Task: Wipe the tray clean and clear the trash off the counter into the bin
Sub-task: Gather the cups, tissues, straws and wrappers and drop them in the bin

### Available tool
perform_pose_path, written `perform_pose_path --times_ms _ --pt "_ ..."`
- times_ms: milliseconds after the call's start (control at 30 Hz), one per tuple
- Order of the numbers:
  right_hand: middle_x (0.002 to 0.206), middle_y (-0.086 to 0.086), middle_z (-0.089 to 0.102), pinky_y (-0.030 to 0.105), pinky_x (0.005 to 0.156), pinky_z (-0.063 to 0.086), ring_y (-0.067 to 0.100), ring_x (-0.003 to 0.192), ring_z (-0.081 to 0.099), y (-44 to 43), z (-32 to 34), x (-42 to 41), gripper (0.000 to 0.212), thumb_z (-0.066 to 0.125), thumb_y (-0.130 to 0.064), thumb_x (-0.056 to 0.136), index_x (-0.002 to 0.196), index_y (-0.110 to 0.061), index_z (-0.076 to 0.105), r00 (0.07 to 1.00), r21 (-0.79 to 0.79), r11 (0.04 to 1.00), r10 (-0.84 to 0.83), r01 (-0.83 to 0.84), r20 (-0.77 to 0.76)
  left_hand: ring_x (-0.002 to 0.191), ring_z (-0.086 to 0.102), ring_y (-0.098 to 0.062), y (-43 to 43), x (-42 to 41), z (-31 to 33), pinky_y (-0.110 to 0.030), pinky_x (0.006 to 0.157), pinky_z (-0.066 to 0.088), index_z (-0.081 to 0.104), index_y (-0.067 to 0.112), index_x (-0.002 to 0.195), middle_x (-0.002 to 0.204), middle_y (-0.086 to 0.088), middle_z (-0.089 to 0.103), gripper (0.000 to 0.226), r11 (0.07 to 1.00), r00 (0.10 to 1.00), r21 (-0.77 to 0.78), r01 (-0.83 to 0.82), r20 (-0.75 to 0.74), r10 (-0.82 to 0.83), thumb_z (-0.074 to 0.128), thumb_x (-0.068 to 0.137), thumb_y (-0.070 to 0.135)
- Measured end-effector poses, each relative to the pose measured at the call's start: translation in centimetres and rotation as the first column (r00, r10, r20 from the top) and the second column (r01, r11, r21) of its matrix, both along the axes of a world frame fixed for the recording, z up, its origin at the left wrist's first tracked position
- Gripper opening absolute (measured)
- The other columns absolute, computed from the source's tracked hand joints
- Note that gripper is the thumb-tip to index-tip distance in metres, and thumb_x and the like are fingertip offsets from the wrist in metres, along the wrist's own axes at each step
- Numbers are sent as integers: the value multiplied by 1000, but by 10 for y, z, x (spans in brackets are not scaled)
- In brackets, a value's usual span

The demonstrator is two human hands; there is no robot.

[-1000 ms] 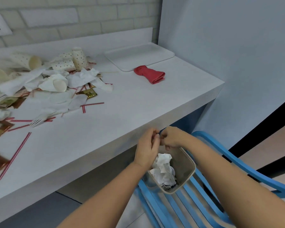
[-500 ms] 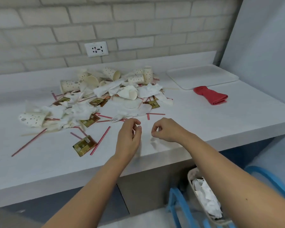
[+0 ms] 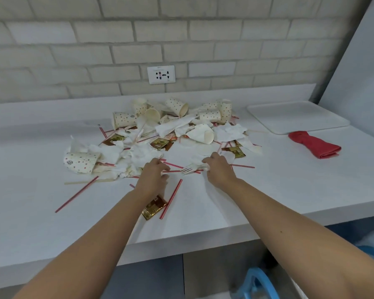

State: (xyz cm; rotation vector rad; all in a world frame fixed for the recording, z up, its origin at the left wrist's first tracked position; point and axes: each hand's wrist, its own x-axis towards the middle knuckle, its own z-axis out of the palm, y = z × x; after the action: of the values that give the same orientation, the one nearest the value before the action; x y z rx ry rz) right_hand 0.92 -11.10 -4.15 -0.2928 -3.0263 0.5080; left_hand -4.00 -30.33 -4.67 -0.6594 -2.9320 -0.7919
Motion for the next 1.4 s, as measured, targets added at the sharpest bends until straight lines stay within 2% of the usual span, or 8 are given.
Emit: perform_pose_path --times_ms 200,533,667,800,1000,1100,1233,1400 --pt "140 8 39 39 103 33 31 131 30 0 -5 -22 51 41 -5 92 142 -14 34 993 239 970 -74 51 87 127 33 -30 27 -32 -3 -36 105 33 40 14 140 145 -5 33 50 912 985 -372 174 46 -169 53 93 23" --pt "127 9 46 38 98 32 26 121 40 14 -8 -31 33 38 -1 94 125 -8 48 986 267 961 32 -75 162 90 49 -20 37 -60 4 -27 78 37 64 8 92 105 -10 63 10 884 952 -354 304 138 -272 57 90 16" --pt "106 8 50 33 91 33 25 100 46 26 4 -24 36 37 10 83 110 -12 46 995 97 993 65 -73 79 98 52 -22 40 -58 4 -28 83 38 58 5 104 111 -11 58 18 836 935 -419 355 165 -314 46 96 16" --pt "94 -2 47 16 61 33 17 82 42 43 28 -22 14 36 -5 94 99 -15 44 998 -156 987 38 -45 -49 110 47 -24 44 -52 -5 -28 89 38 46 3 118 121 -13 49 26 819 942 -471 328 97 -322 33 96 2" --pt "87 10 48 24 51 29 15 65 41 75 36 -17 13 37 -13 98 106 -4 43 926 -419 879 -327 226 -187 80 42 -14 52 -45 -7 -21 65 34 41 7 114 100 -8 49 30 903 958 -322 286 88 -272 38 88 -9" --pt "94 8 50 20 50 32 20 80 50 83 21 -8 36 51 -26 93 118 -1 50 901 -314 850 -433 422 39 60 34 -9 57 -40 1 -22 49 25 35 9 107 73 0 38 26 947 966 -194 256 93 -242 34 89 -9" --pt "88 8 52 23 62 37 23 88 51 72 -3 -8 40 58 -47 87 79 -9 48 853 -118 859 -461 498 245 56 34 -10 74 -30 13 -23 48 24 36 7 108 67 0 37 27 977 976 -9 213 45 -212 31 89 -11" --pt "87 10 50 24 87 39 23 115 49 53 -8 -19 30 45 -20 96 121 -4 49 849 -23 860 -498 510 175 67 45 -16 89 -12 29 -27 58 34 38 8 118 77 -7 49 25 957 972 172 235 -16 -236 30 96 -1"
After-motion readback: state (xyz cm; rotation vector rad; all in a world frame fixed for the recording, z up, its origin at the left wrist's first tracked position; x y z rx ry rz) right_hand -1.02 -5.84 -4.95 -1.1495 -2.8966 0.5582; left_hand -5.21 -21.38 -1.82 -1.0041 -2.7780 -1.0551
